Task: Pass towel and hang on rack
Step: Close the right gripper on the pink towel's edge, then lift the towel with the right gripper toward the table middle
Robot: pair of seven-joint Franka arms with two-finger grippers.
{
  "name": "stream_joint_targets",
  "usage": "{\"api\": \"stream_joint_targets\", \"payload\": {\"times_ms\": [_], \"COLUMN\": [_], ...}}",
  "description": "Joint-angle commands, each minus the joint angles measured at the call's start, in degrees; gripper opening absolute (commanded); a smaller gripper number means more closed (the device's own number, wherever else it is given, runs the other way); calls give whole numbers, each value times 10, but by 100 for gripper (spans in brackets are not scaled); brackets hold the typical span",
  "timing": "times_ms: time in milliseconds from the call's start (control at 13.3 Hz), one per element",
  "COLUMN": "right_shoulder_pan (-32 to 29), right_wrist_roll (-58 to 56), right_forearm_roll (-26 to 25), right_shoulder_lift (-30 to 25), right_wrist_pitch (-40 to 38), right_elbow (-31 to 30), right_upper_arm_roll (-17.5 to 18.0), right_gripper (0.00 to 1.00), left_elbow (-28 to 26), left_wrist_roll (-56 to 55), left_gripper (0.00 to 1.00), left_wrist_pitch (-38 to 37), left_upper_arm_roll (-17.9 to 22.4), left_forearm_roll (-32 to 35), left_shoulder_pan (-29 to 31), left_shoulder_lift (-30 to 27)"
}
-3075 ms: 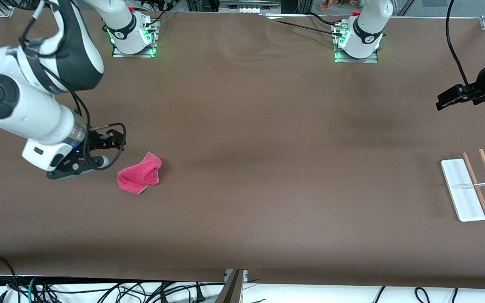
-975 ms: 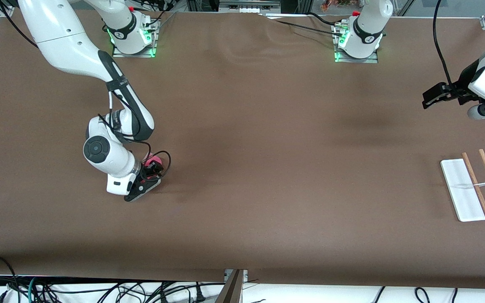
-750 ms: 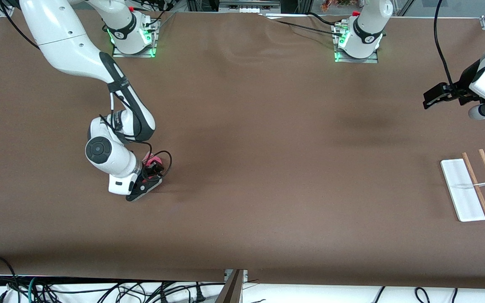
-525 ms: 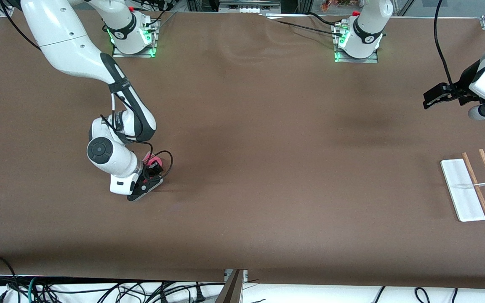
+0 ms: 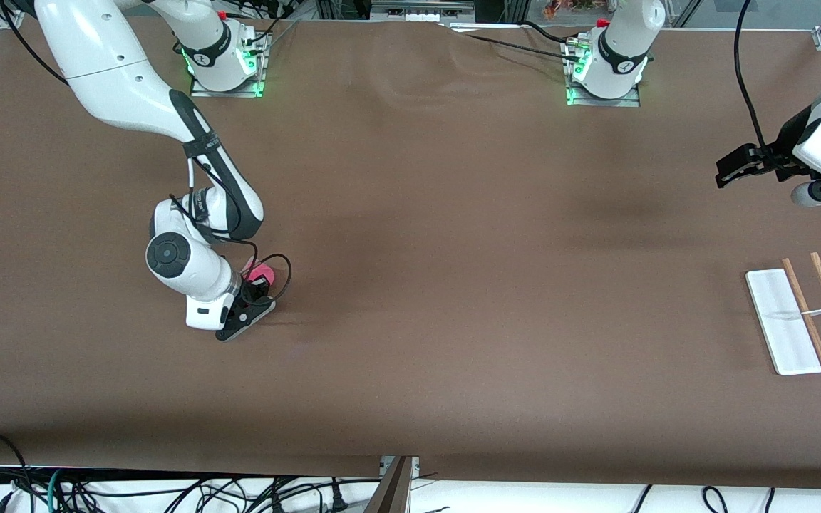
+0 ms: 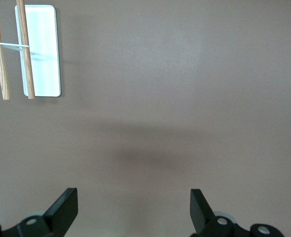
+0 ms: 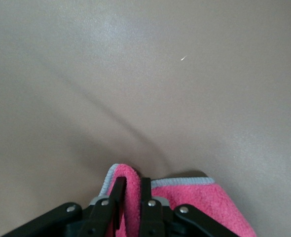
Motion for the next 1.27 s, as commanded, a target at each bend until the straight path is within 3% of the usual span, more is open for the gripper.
{"api": "stream_joint_targets", "payload": {"times_ms": [0,225,450,675,975,1200], "right_shoulder_pan": [1,2,2,1,8,44], "right_wrist_roll": [-10,4,1,7,97,164], "right_forearm_roll": [2,8,8,9,7,6], "right_shoulder_lift": [-10,-25,-53,-77,-84,-84], "right_wrist_pitch": [6,6,-11,-26,-112,-119], "right_elbow": [-3,1,37,62,151,198], "right_upper_arm_roll": [-1,6,40,68,129,134], "right_gripper": [0,0,0,0,0,0], "left_elbow": [-3,-2,-3,-3,-3,-5], "left_wrist_roll": [14,14,14,15,14,15], "left_gripper": [100,100,100,100,100,100], "left_wrist_pitch": [11,11,16,18,25,28], "left_upper_arm_roll": [-2,-4,1,58,70,70], "left_forearm_roll": [-9,-11,-9,-7,-8,-9], "left_shoulder_pan": [5,4,-10,-66,-77,-73], "left_shoulder_lift": [-2,-2,-2,-2,-2,-1]}}
